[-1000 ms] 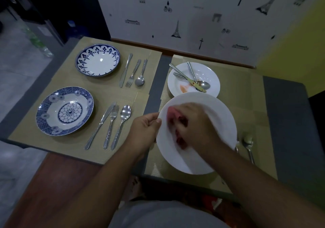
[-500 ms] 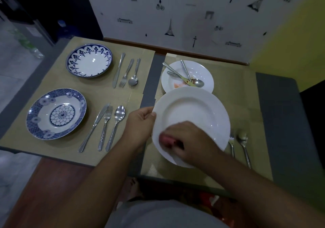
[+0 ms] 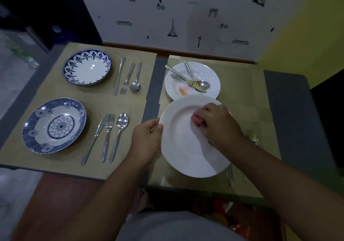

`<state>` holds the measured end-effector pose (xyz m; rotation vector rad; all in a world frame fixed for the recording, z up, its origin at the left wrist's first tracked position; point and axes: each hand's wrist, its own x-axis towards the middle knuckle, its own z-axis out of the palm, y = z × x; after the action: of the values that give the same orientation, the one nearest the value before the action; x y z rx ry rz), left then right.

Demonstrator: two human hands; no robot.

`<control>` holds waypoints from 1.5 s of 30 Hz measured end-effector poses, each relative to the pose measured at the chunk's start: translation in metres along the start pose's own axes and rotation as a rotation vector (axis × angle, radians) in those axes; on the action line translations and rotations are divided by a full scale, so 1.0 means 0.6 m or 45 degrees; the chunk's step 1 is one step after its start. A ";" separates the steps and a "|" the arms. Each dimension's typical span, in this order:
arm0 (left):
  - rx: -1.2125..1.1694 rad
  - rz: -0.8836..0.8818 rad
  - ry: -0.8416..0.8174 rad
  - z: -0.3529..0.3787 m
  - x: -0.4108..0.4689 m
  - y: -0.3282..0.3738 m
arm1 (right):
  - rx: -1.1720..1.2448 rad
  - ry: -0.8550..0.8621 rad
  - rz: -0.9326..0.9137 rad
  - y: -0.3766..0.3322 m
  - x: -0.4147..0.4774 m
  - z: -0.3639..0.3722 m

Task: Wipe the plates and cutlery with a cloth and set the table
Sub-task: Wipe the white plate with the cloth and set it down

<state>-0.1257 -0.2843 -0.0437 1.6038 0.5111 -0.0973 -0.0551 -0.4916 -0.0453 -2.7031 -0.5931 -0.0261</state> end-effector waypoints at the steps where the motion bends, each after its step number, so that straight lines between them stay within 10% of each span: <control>1: -0.006 0.013 0.008 0.002 0.001 0.000 | -0.043 -0.040 0.056 -0.001 -0.015 -0.007; 8: 0.028 0.029 -0.014 0.014 -0.008 -0.025 | 0.366 -0.459 0.086 -0.072 -0.125 0.013; 18: 0.064 -0.106 0.057 0.009 0.013 -0.050 | 0.581 0.096 0.329 -0.032 -0.072 -0.052; 30: 0.055 -0.356 0.118 0.020 0.040 -0.081 | 0.497 -0.040 0.445 0.006 -0.116 0.005; 45: 0.599 -0.148 0.068 0.033 0.039 -0.085 | 0.430 -0.130 0.440 0.016 -0.113 0.046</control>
<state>-0.1195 -0.2966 -0.1014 2.0378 0.6565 -0.2790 -0.1147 -0.5168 -0.0810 -2.4463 -0.1333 0.2784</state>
